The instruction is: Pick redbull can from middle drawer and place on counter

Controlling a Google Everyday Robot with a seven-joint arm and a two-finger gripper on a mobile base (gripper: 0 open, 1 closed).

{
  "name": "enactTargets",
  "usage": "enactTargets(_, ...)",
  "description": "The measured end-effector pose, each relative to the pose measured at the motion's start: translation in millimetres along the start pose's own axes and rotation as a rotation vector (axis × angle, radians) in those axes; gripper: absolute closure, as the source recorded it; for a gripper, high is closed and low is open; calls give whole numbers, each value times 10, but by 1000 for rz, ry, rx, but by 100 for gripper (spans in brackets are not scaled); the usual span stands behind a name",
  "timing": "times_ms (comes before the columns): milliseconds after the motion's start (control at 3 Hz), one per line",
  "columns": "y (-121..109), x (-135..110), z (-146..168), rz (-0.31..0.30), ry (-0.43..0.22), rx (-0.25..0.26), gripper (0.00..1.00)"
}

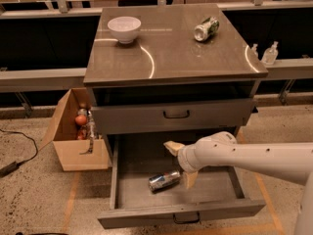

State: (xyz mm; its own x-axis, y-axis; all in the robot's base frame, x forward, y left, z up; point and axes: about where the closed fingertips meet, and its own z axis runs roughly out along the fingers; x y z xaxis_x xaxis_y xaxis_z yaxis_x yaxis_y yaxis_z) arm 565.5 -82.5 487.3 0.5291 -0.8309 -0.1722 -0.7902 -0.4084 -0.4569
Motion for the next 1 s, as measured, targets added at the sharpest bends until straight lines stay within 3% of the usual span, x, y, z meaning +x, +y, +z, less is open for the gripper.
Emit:
enactTargets(333,-34,116,363,3,-57,-9,0)
enactTargets(1000,9,255,980,105,-97,-86,0)
